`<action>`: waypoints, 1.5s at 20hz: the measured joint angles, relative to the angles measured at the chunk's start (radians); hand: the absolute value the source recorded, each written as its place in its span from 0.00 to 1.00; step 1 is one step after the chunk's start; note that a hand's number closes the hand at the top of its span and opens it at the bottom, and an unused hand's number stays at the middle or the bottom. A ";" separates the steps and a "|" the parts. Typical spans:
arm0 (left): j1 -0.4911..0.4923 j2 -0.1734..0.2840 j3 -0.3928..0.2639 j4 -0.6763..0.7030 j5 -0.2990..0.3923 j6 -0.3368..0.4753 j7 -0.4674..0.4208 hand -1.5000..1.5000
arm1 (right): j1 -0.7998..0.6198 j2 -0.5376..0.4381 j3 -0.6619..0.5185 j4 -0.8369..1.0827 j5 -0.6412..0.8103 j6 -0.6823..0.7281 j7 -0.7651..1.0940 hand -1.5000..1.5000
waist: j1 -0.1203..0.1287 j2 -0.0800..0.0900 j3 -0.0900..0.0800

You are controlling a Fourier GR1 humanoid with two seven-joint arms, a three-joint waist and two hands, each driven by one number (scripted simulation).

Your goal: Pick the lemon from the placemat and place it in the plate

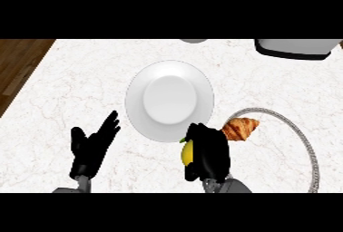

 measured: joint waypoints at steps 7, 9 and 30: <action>-0.028 -0.012 -0.020 0.018 -0.005 -0.008 0.013 0.50 | -0.205 0.021 0.117 -0.010 0.114 -0.151 0.120 1.00 | 0.026 -0.006 -0.001; -0.032 -0.014 -0.020 0.023 -0.006 -0.008 0.016 0.50 | -0.247 0.021 0.124 -0.008 0.146 -0.187 0.143 1.00 | 0.026 -0.006 -0.001; -0.042 -0.015 0.002 0.032 -0.013 0.017 0.009 0.50 | -0.365 0.017 -0.018 0.123 0.433 -0.503 0.250 1.00 | -0.025 0.007 0.004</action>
